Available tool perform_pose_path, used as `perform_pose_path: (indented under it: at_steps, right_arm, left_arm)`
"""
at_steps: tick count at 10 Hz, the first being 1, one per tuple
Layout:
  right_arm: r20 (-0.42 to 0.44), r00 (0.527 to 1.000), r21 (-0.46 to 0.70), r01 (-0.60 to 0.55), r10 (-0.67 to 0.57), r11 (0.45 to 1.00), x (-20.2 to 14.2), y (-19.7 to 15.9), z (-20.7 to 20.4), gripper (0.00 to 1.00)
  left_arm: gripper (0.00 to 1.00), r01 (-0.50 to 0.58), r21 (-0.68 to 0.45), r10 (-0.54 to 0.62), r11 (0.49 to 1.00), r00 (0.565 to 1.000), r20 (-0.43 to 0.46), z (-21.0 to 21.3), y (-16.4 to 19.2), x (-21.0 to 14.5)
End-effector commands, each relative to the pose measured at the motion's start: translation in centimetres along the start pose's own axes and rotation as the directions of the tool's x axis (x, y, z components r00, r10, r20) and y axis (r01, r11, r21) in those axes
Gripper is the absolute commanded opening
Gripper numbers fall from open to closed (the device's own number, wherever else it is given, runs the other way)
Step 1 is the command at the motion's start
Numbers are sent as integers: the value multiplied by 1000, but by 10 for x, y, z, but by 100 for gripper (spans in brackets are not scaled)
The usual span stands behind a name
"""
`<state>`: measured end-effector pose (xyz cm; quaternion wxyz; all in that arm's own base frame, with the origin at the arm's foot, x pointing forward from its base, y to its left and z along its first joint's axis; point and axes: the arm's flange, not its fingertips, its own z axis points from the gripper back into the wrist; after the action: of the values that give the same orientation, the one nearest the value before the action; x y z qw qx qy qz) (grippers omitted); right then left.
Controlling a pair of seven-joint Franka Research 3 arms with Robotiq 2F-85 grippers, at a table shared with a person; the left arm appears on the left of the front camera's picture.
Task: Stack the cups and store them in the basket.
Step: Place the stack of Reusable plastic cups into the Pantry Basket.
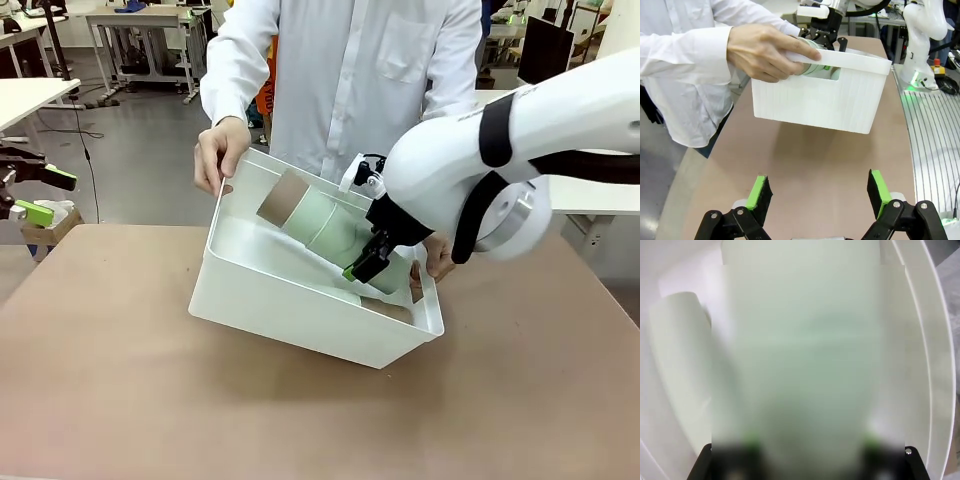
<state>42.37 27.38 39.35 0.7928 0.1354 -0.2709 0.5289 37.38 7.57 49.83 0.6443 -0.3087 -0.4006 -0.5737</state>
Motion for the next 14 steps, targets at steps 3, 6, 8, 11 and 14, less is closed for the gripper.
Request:
perform_pose_path:
  at_steps: [3, 6, 8, 11, 14]
  right_arm:
    - [-10, 994, -12, -108, 108, 994, 12, -35, -43, 85]
    - [-30, 989, 1, -146, 146, 989, 5, -35, -64, 85]
    - [-16, 989, 7, -150, 150, 989, 0, -31, -68, 85]
    - [-4, 984, 31, -177, 177, 984, 3, -31, -67, 100]
    - [1, 985, 46, -171, 171, 984, 7, -32, -47, 100]
  left_arm:
    - [100, -8, -3, 8, 1000, 1000, -8, 3, 0, 3]
    - [100, -8, -3, 8, 1000, 1000, -8, 3, 0, 3]
    - [100, -8, -3, 8, 1000, 1000, -8, 3, 0, 3]
    - [100, -8, -3, 8, 1000, 1000, -8, 3, 0, 3]
    - [100, -8, -3, 8, 1000, 1000, -8, 3, 0, 3]
